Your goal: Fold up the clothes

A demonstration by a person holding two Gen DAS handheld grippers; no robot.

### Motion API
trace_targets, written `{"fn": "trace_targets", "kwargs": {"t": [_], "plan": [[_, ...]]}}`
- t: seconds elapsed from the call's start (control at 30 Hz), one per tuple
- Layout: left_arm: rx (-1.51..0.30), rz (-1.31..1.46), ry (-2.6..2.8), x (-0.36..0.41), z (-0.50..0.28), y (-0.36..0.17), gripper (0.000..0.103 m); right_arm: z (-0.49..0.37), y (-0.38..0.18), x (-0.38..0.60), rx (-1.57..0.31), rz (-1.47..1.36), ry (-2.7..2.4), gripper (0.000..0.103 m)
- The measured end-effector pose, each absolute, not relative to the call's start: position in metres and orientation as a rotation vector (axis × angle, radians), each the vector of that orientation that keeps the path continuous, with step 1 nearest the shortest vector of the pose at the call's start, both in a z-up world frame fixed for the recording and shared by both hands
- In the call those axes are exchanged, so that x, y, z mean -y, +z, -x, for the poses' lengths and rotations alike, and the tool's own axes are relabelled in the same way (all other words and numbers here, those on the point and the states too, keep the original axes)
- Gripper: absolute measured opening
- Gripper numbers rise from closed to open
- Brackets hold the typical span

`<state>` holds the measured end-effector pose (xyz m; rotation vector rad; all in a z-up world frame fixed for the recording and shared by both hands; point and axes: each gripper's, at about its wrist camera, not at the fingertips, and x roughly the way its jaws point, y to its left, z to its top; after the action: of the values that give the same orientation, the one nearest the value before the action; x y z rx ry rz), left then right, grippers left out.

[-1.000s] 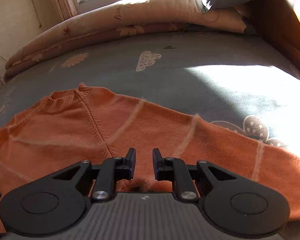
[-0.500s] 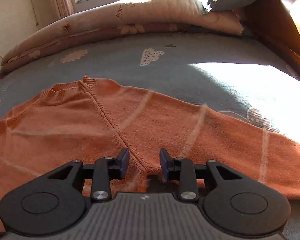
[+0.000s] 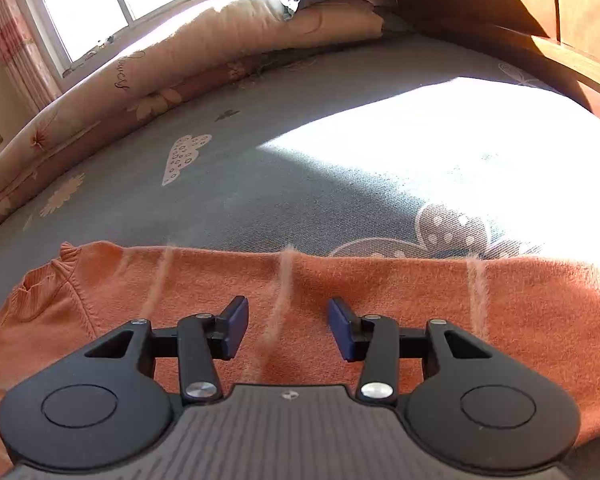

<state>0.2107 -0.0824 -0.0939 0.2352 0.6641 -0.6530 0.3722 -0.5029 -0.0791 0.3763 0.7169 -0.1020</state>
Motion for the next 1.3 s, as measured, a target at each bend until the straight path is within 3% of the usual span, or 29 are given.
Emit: {"fn": "trace_targets", "kwargs": {"t": [0.17, 0.37, 0.7, 0.87, 1.1, 1.3], "plan": [[-0.664, -0.233, -0.654, 0.082, -0.211, -0.094, 0.103, -0.385, -0.085, 0.519, -0.686, -0.391, -0.199, 0.050], [-0.663, -0.237, -0.653, 0.083, -0.210, -0.094, 0.103, -0.334, -0.077, 0.551, -0.660, -0.493, -0.257, 0.061], [-0.663, -0.238, -0.651, 0.083, -0.210, -0.094, 0.103, -0.239, -0.071, 0.619, -0.609, -0.630, -0.393, 0.061], [-0.663, -0.238, -0.651, 0.083, -0.211, -0.094, 0.103, -0.233, -0.051, 0.631, -0.546, -0.668, -0.337, 0.065], [-0.662, -0.235, -0.652, 0.083, -0.211, -0.094, 0.103, -0.289, -0.063, 0.538, -0.646, -0.377, -0.197, 0.065], [-0.662, -0.236, -0.652, 0.083, -0.211, -0.094, 0.103, -0.320, -0.079, 0.527, -0.717, -0.206, -0.213, 0.067]]}}
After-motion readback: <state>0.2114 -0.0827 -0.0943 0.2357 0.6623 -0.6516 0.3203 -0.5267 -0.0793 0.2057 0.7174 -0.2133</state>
